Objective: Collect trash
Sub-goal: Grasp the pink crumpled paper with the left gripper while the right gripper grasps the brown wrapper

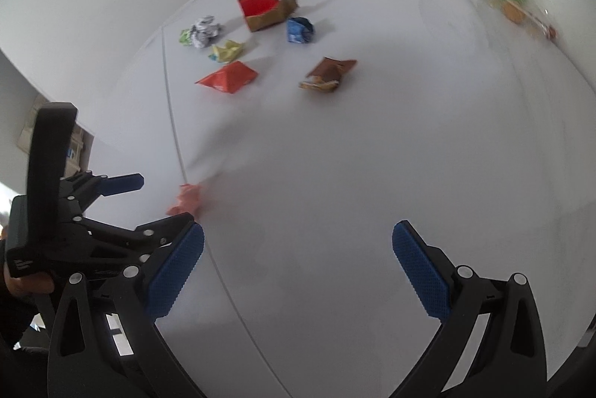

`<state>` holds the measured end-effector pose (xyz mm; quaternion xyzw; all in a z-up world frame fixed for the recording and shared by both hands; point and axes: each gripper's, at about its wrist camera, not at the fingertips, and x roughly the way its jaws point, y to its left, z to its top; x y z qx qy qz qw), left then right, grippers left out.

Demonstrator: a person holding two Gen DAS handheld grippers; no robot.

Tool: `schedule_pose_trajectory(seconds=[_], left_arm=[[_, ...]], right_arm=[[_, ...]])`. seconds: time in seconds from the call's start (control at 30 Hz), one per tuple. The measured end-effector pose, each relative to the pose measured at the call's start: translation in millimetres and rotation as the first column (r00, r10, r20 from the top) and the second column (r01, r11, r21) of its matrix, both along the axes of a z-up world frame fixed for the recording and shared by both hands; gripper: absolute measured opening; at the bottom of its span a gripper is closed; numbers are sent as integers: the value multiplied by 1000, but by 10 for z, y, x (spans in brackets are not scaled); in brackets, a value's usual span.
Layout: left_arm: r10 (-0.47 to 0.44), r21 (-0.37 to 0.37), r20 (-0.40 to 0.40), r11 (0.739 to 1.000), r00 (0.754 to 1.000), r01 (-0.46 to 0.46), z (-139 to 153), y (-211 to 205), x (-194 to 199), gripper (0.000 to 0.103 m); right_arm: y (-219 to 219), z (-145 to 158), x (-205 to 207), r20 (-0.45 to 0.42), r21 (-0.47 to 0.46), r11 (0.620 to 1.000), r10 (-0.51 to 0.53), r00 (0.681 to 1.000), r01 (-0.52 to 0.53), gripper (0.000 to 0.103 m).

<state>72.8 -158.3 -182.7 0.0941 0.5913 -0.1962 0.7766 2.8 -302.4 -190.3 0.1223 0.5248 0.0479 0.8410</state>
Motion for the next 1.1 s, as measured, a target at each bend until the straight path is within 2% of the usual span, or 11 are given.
schedule_pose_trajectory(seconds=[0.07, 0.17, 0.23, 0.3, 0.37, 0.7, 0.83, 0.97, 1.1], left_arm=[[-9, 17, -17, 1000, 1000, 9, -60, -38, 23, 79], [4, 5, -39, 1000, 999, -4, -108, -34, 52, 64], [15, 0, -62, 1000, 998, -15, -145, -30, 77, 46], [16, 6, -52, 1000, 999, -15, -142, -33, 84, 37], [16, 4, -60, 1000, 998, -16, -152, -33, 94, 33], [20, 2, -36, 1000, 999, -20, -38, 21, 52, 28], [34, -21, -24, 999, 999, -35, 105, 82, -48, 28], [62, -30, -27, 998, 998, -63, 199, 155, -88, 28], [81, -41, -28, 996, 996, -82, 245, 185, -17, 28]], right_arm=[[-51, -43, 18, -2, 16, 1000, -4, 1000, 4, 100], [-101, -80, 48, -4, 16, 1000, -8, 1000, 8, 100], [-118, -83, 75, -1, 13, 1000, -8, 1000, 8, 100], [-122, -88, 107, 0, 8, 1000, -11, 1000, 11, 100], [-127, -90, 130, -2, 6, 1000, -12, 1000, 12, 100], [-115, -53, 358, 19, -39, 999, -37, 999, 38, 100], [-193, -140, 724, 7, -14, 997, -80, 997, 80, 100], [-315, -253, 1162, -22, 35, 982, -183, 983, 184, 100], [-301, -345, 1521, -36, 19, 968, -251, 967, 252, 100]])
